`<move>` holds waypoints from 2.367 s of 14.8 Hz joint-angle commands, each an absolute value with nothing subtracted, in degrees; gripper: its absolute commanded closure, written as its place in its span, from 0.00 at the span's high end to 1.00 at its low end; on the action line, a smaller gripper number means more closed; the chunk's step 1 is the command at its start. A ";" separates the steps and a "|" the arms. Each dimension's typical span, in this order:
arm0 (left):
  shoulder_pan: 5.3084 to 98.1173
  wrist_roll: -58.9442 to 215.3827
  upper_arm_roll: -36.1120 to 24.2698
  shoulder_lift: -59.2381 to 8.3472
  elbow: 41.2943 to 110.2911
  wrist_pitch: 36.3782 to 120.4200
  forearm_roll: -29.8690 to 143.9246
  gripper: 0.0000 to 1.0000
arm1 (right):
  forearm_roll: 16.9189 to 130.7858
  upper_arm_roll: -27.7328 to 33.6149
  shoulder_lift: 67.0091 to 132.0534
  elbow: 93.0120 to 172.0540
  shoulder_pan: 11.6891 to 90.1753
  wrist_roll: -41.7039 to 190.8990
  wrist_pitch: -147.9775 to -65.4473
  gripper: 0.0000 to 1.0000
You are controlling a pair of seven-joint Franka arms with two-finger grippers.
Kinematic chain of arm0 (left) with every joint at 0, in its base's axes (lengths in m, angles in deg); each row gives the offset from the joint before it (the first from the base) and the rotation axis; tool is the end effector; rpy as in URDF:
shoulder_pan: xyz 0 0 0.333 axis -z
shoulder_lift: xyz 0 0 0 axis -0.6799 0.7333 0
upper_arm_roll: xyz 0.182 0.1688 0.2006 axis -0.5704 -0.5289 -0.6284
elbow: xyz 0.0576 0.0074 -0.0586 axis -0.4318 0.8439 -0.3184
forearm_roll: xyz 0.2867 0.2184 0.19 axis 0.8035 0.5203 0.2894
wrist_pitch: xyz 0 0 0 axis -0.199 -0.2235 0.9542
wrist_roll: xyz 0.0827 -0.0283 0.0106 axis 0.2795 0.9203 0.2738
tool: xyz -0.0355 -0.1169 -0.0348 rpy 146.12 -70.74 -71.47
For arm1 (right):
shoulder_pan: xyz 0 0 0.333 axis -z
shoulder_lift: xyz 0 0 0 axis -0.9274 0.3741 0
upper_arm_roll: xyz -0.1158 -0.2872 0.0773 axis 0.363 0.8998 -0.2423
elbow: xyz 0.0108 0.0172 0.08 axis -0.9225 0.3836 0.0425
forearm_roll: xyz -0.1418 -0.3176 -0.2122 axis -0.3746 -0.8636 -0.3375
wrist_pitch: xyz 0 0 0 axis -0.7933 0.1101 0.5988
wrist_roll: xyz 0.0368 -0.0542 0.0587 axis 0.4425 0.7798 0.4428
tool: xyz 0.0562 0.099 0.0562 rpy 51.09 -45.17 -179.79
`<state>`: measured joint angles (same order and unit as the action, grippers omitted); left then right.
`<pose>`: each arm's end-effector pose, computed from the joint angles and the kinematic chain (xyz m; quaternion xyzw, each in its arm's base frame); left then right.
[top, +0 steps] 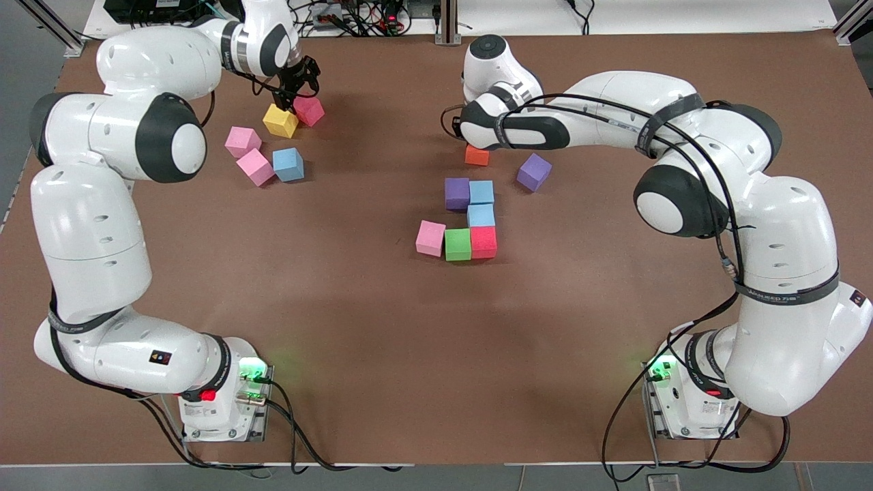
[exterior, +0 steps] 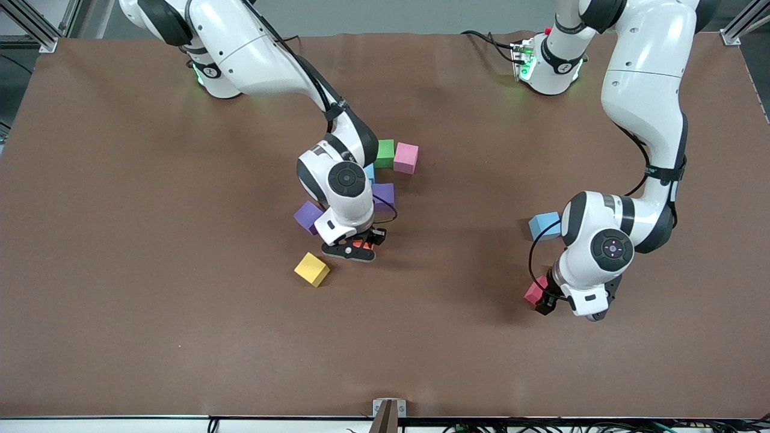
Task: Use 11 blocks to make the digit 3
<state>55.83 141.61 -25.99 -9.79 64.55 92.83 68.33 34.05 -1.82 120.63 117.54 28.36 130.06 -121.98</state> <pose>0.7106 -0.1417 0.2039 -0.8797 -0.4747 -0.0284 0.0096 0.5754 0.4648 0.1954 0.9962 -0.0821 0.0302 0.0032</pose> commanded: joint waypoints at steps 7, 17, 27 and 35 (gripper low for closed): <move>54.70 139.80 -25.13 -8.18 64.06 92.81 67.25 1.00 | 33.14 -3.65 113.60 126.49 27.87 127.71 -122.93 0.02; 54.70 138.13 -25.13 -7.56 64.06 93.16 67.34 0.41 | 32.88 -3.65 111.14 133.27 27.07 123.49 -129.87 0.05; 60.84 180.09 -20.20 -11.51 69.85 92.55 70.75 0.37 | 32.52 -3.56 110.08 135.73 25.84 121.29 -129.61 0.05; 70.26 197.00 -16.97 -15.47 76.35 92.63 71.73 0.37 | 32.44 -3.56 109.91 135.90 25.93 121.20 -129.78 0.05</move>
